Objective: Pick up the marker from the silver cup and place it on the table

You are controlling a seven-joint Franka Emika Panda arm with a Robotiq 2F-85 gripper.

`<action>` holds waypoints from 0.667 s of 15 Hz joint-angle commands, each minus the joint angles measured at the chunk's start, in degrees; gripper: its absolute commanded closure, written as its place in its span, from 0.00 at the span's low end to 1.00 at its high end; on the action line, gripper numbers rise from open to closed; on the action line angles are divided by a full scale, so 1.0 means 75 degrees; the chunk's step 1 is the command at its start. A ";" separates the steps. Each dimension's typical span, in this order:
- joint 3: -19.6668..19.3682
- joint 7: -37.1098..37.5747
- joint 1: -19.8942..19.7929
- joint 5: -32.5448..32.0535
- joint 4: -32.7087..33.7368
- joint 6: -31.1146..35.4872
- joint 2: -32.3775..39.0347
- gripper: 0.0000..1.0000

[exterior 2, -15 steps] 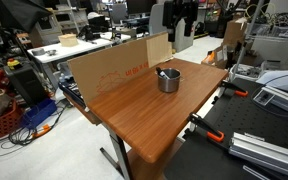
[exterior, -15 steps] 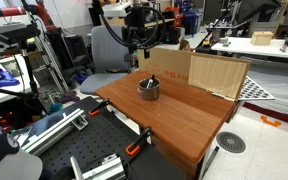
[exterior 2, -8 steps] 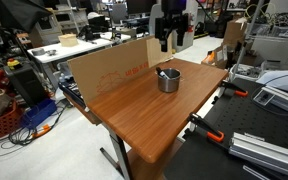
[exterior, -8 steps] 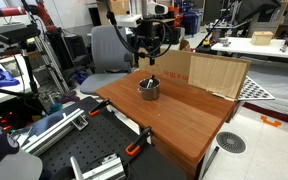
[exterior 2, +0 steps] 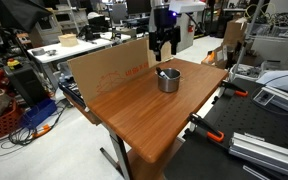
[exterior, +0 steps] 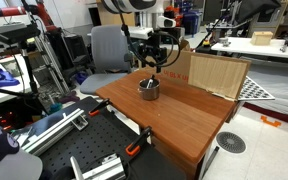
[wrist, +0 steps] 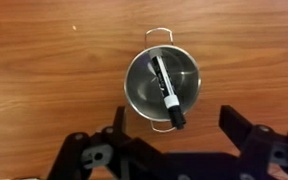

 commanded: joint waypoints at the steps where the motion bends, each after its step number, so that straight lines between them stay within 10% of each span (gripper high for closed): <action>1: -0.0035 0.0058 -0.0025 -0.0048 0.0522 -0.0213 0.0518 0.00; 10: -0.0091 0.0068 0.0015 -0.0074 0.1058 0.0059 0.1219 0.00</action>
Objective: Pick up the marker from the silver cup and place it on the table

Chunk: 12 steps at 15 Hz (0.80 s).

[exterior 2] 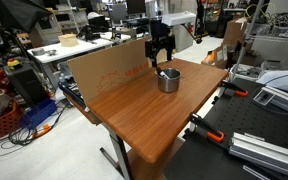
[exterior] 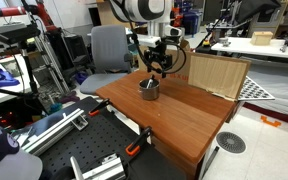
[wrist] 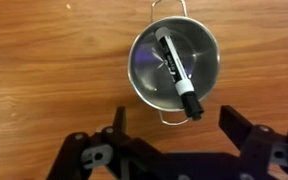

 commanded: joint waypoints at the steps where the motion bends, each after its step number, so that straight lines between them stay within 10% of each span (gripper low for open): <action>1: 0.0018 0.0061 0.0021 -0.0069 0.0231 -0.0005 0.0237 0.00; 7: 0.0017 0.0113 0.0110 -0.0126 0.0419 -0.0072 0.0556 0.00; 8: 0.0018 0.0104 0.0123 -0.0131 0.0448 -0.0063 0.0601 0.25; 12: -0.0029 0.0154 0.0150 -0.0191 0.0580 -0.0099 0.0704 0.49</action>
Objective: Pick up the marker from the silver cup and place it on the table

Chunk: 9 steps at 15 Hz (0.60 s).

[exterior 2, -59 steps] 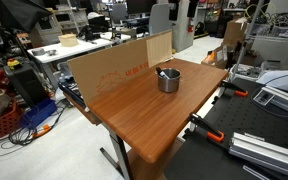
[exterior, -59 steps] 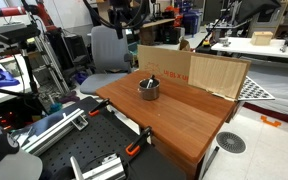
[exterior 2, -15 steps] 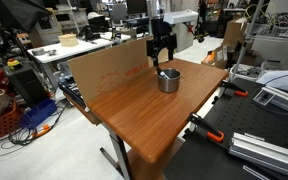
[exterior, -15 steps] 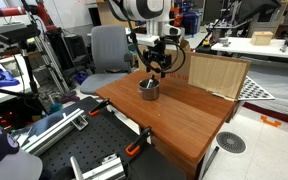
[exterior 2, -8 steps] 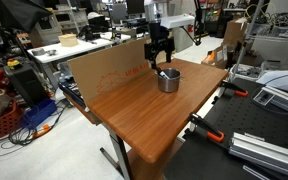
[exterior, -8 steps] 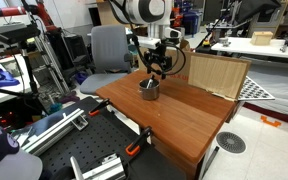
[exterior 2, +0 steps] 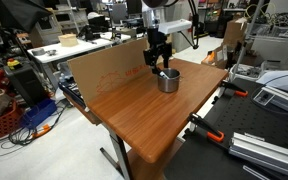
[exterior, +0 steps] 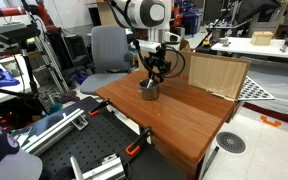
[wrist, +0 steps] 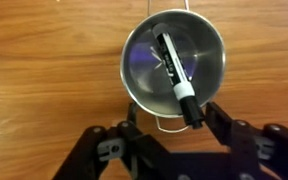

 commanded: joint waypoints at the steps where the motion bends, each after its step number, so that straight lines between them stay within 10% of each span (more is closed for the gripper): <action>1: -0.0037 0.0139 0.0036 -0.0135 0.0277 -0.0109 0.0193 0.57; 7: -0.0059 0.0138 0.0025 -0.0161 0.0370 -0.0146 0.0208 0.99; 9: -0.0055 0.0126 0.0011 -0.0144 0.0379 -0.0165 0.0213 0.95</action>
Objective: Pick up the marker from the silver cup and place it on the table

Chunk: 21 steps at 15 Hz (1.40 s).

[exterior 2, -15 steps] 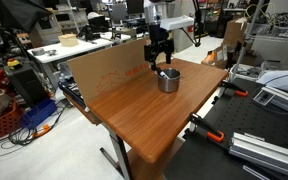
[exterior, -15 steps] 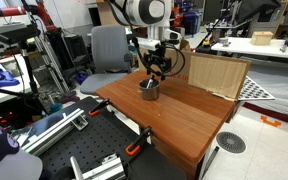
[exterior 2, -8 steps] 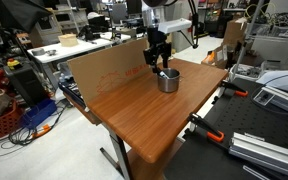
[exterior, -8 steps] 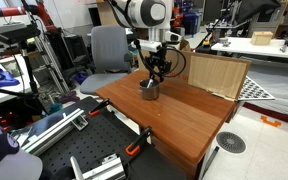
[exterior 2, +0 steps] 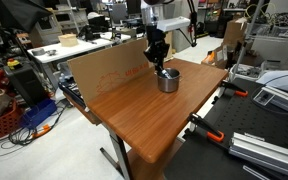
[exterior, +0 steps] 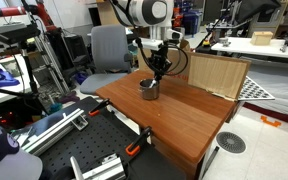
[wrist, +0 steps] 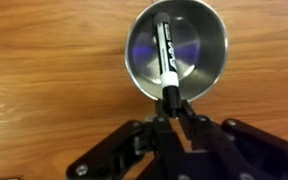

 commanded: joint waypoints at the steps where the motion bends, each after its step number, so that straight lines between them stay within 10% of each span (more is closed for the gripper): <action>1: -0.0009 0.0111 0.0010 -0.0090 0.0198 -0.0156 0.0194 0.96; 21: -0.0246 0.0499 -0.0301 0.0063 0.0003 -0.1076 -0.1357 0.95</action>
